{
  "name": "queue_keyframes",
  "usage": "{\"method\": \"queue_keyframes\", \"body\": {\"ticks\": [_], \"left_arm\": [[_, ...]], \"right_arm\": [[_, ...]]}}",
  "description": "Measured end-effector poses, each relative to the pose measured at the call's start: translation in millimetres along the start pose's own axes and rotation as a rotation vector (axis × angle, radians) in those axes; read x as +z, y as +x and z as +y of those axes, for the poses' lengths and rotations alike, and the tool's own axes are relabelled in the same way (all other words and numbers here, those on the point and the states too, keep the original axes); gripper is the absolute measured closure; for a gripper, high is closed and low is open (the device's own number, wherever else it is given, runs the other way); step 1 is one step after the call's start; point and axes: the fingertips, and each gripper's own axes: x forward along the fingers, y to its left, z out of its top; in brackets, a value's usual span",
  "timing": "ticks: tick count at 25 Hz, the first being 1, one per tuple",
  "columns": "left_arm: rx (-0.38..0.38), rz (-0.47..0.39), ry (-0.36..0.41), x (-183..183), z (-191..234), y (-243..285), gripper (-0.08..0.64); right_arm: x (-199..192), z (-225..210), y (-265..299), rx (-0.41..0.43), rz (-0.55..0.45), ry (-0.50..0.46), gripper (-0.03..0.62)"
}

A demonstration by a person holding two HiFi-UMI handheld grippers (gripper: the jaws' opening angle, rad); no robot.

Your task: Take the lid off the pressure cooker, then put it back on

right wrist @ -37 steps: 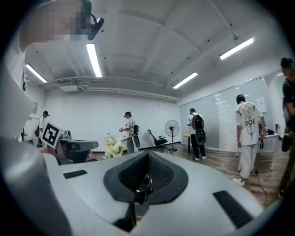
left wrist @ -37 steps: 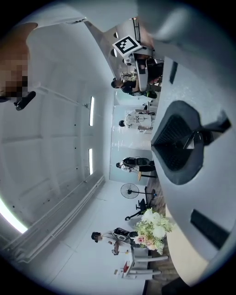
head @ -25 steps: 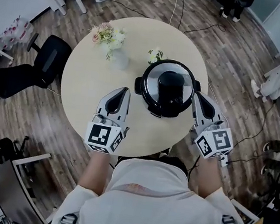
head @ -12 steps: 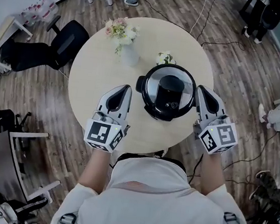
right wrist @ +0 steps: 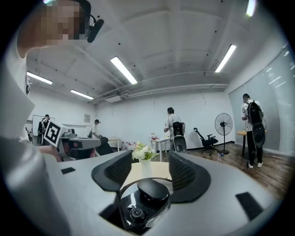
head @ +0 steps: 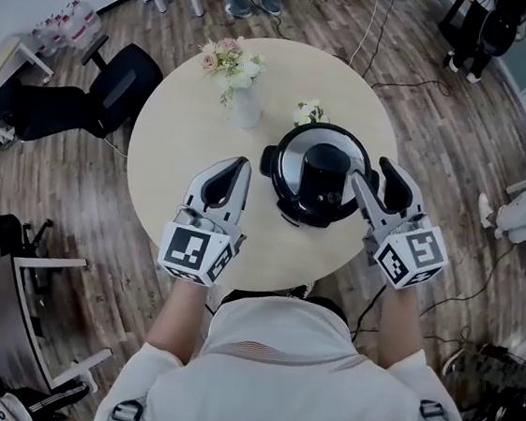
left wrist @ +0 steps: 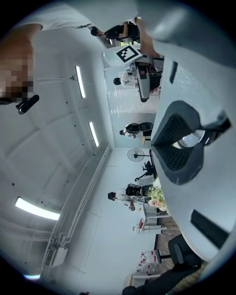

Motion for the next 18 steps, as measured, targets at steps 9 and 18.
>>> {"method": "queue_keyframes", "body": {"ticks": [9,18], "left_arm": [[-0.018,-0.010,-0.004,0.8,2.1,-11.6,0.554],[-0.022,-0.013,-0.024,-3.9,3.1,-18.9,0.554]], "right_arm": [[-12.8,16.6,17.7,0.120,0.238,-0.094,0.169],[-44.8,27.5,51.8,0.370,0.636,-0.315,0.169]]}}
